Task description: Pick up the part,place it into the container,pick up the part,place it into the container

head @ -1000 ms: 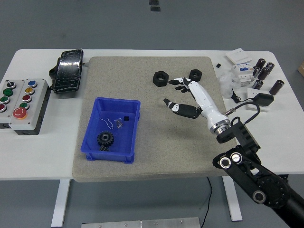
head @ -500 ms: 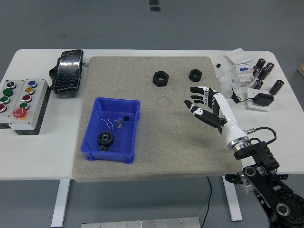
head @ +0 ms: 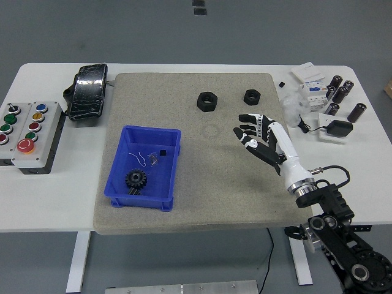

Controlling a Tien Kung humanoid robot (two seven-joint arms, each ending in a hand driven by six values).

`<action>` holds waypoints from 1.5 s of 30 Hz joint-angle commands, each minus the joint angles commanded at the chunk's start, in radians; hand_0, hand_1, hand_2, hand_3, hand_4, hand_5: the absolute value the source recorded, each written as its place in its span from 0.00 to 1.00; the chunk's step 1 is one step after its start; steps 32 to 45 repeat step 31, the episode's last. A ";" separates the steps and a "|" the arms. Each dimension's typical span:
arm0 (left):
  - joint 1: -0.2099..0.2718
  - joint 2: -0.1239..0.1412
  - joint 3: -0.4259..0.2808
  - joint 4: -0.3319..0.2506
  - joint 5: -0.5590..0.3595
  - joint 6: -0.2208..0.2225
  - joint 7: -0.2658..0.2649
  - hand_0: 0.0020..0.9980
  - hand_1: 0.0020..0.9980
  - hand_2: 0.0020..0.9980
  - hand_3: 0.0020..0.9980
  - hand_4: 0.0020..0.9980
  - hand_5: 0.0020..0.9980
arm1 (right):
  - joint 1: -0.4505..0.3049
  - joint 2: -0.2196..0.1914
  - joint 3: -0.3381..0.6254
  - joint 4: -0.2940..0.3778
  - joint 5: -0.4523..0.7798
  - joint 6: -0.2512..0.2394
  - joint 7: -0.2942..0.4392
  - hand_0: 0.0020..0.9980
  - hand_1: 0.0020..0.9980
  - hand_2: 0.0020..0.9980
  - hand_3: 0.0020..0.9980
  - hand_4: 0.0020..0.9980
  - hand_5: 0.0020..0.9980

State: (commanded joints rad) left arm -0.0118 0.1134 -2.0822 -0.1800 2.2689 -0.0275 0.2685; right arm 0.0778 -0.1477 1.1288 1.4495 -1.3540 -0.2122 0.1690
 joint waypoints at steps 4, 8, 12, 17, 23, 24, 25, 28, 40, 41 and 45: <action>0.001 0.000 0.007 0.000 0.000 -0.006 0.002 0.65 0.66 0.63 0.65 0.71 0.30 | -0.002 0.003 0.008 -0.004 0.002 -0.009 0.000 0.74 0.73 0.75 0.69 0.83 0.39; 0.005 0.000 0.016 0.000 0.000 -0.005 0.001 0.65 0.66 0.63 0.65 0.71 0.30 | -0.008 0.005 0.017 -0.005 0.000 -0.013 0.000 0.75 0.73 0.75 0.69 0.83 0.41; 0.015 0.000 0.032 0.000 -0.012 0.002 0.000 0.65 0.66 0.63 0.65 0.71 0.30 | -0.016 0.000 0.028 -0.002 0.033 -0.016 -0.001 0.75 0.73 0.75 0.69 0.83 0.41; 0.022 -0.006 0.041 0.000 -0.031 0.005 -0.001 0.65 0.66 0.63 0.65 0.71 0.30 | -0.015 0.004 0.052 -0.002 0.116 -0.020 0.013 0.74 0.73 0.74 0.69 0.82 0.43; 0.023 -0.020 0.031 0.000 -0.002 0.002 0.005 0.64 0.66 0.63 0.65 0.70 0.30 | -0.013 0.002 0.067 -0.007 0.186 -0.014 0.028 0.72 0.71 0.74 0.68 0.82 0.44; 0.023 -0.020 0.031 0.000 -0.001 0.002 0.005 0.64 0.66 0.63 0.65 0.70 0.30 | -0.014 0.003 0.069 -0.008 0.193 -0.014 0.030 0.72 0.71 0.74 0.68 0.82 0.44; 0.022 -0.020 0.032 0.000 -0.002 0.002 0.005 0.64 0.66 0.62 0.65 0.70 0.30 | -0.014 0.003 0.071 -0.008 0.199 -0.013 0.031 0.72 0.69 0.73 0.68 0.82 0.44; 0.019 -0.019 0.039 0.000 -0.012 0.003 0.004 0.64 0.66 0.62 0.65 0.70 0.30 | -0.015 0.002 0.077 -0.009 0.206 -0.013 0.032 0.72 0.69 0.73 0.68 0.82 0.44; 0.015 -0.017 0.047 0.000 -0.023 0.003 0.003 0.64 0.66 0.62 0.65 0.70 0.30 | -0.015 -0.001 0.083 -0.009 0.208 -0.014 0.033 0.72 0.69 0.73 0.68 0.82 0.44; 0.015 -0.017 0.047 0.000 -0.023 0.003 0.003 0.64 0.66 0.62 0.65 0.70 0.30 | -0.015 -0.001 0.083 -0.009 0.208 -0.014 0.033 0.72 0.69 0.73 0.68 0.82 0.44; 0.015 -0.017 0.047 0.000 -0.023 0.003 0.003 0.64 0.66 0.62 0.65 0.70 0.30 | -0.015 -0.001 0.083 -0.009 0.208 -0.014 0.033 0.72 0.69 0.73 0.68 0.82 0.44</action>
